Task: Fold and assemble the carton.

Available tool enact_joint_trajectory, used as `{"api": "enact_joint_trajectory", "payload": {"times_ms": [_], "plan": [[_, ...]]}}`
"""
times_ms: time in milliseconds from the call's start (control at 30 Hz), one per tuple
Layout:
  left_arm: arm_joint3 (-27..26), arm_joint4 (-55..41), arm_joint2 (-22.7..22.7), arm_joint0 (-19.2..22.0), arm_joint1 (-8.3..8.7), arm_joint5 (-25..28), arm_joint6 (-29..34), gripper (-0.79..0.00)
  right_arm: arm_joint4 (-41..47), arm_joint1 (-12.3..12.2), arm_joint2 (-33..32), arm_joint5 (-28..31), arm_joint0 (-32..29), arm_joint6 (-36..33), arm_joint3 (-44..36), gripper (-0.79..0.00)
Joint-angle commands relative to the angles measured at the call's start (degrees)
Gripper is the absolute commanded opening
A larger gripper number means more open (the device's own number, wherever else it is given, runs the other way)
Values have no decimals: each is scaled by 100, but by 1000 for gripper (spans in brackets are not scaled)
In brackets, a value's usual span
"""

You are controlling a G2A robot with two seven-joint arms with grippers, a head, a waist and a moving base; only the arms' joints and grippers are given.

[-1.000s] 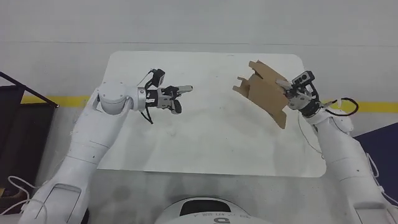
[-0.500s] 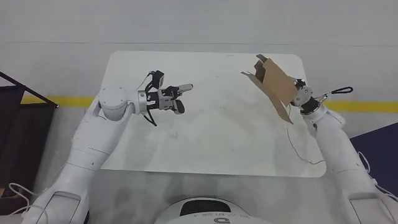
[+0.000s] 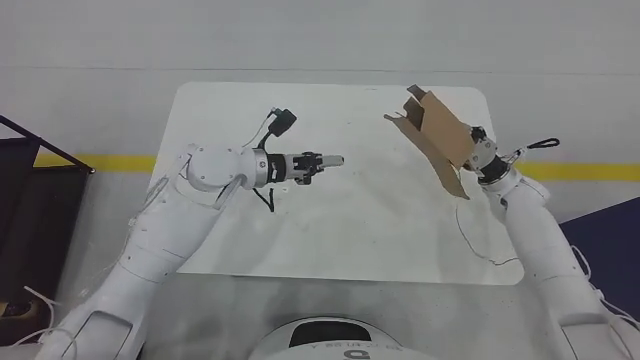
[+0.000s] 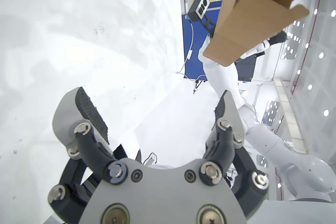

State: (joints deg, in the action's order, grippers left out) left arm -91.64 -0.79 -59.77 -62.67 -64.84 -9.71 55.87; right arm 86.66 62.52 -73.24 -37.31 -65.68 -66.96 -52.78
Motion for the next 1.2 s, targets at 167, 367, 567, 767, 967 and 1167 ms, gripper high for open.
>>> {"api": "enact_joint_trajectory", "payload": {"times_ms": [167, 367, 567, 767, 967, 1167], "plan": [[538, -1063, 347, 481, -220, 84, -361, 0, 579, -104, 198, -395, -164, 392, -420, -785], [962, -1099, 763, 939, -374, 116, -426, 0, 958, -275, 336, -606, -296, 603, -810, -785], [1170, -1145, 1051, 1300, -501, 227, -349, 0, 1179, -413, 493, -680, -307, 677, -905, -785], [1260, -1187, 1173, 1425, -569, 269, -351, 0, 1301, -501, 686, -659, -255, 656, -904, -785], [1320, -1261, 1300, 1583, -667, 231, -548, 0, 1383, -590, 927, -658, -241, 655, -1028, -785], [1734, -1158, 1558, 1839, -788, -40, -588, 0, 1385, -678, 1155, -568, -235, 565, -1086, -785]]}}
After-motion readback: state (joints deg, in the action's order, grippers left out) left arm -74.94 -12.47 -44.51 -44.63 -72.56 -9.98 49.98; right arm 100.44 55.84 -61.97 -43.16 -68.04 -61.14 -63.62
